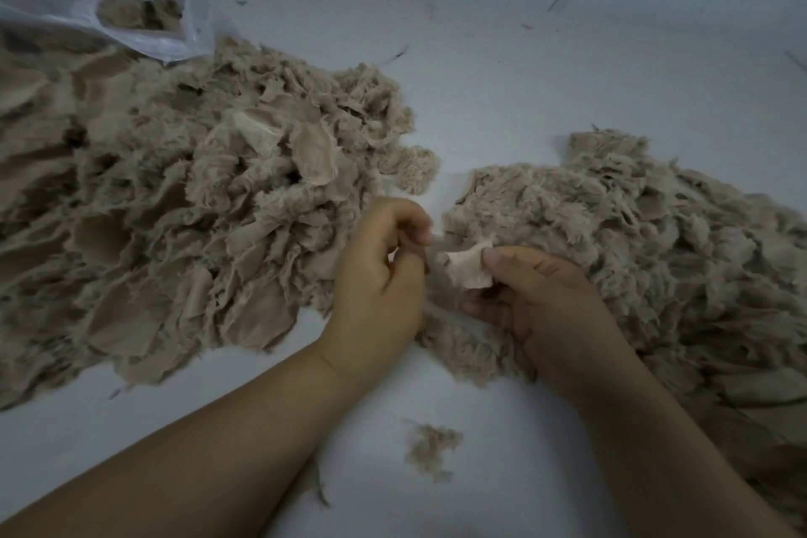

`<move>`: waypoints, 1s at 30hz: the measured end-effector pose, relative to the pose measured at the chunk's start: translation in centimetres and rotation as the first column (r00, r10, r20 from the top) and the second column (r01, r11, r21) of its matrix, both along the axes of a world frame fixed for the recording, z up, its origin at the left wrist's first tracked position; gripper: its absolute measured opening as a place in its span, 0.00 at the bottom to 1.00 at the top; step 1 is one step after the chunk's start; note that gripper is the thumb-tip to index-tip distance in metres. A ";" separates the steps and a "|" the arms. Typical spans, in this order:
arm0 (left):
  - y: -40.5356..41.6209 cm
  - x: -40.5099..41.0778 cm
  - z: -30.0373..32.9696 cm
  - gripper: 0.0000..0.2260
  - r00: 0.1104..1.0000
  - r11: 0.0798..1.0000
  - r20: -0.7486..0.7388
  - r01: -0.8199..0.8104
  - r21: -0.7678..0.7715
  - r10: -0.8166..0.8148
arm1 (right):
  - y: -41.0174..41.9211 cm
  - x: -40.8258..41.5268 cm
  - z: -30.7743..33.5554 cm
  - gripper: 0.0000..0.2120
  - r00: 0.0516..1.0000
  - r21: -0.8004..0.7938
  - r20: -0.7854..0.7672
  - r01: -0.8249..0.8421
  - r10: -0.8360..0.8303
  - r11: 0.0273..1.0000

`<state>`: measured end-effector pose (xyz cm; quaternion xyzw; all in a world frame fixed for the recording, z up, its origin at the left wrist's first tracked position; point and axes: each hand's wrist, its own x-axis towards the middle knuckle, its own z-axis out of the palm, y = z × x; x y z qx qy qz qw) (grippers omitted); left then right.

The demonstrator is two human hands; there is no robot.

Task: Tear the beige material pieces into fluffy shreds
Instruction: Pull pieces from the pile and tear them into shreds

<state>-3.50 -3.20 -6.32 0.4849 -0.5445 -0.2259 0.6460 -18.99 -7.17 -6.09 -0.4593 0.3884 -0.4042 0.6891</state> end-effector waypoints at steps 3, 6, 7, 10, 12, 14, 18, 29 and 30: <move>-0.3 0.0 0.3 0.08 0.938 0.935 -0.344 0.164 0.315 -0.049 | -0.1 -0.1 -0.2 0.05 0.999 -0.023 -0.022 -0.034 0.033 0.999; -0.9 0.8 0.3 0.21 0.936 0.826 -0.275 0.330 0.456 -0.222 | -0.3 -0.2 -0.4 0.07 0.998 -0.036 -0.007 -0.058 0.058 0.998; -0.9 1.0 0.4 0.20 0.923 0.805 -0.268 0.374 0.461 -0.275 | -0.3 -0.2 -0.5 0.08 0.998 -0.035 0.004 -0.055 0.055 0.998; -0.8 1.4 0.5 0.14 0.897 0.796 -0.347 0.413 0.443 -0.273 | -0.4 -0.4 -0.6 0.12 0.999 -0.027 0.007 -0.033 0.033 0.999; -0.9 1.4 0.4 0.11 0.890 0.803 -0.371 0.417 0.426 -0.265 | -0.3 -0.4 -0.7 0.16 0.997 -0.056 -0.024 -0.068 0.067 0.996; -0.8 1.4 0.6 0.09 0.886 0.794 -0.373 0.427 0.432 -0.274 | -0.1 -0.4 -0.6 0.18 0.997 -0.050 -0.025 -0.080 0.079 0.996; -0.6 1.5 0.7 0.11 0.884 0.788 -0.355 0.444 0.427 -0.305 | -0.2 0.1 -0.3 0.10 1.000 0.014 -0.011 0.026 -0.025 1.000; -1.1 2.0 0.4 0.10 0.935 0.834 -0.022 0.327 0.444 -0.355 | -0.1 0.4 0.6 0.21 0.994 0.058 -0.016 0.106 -0.105 0.993; -1.0 2.3 0.5 0.14 0.864 0.772 0.096 0.385 0.507 -0.494 | 0.0 0.4 0.7 0.20 0.994 0.066 -0.012 0.110 -0.110 0.992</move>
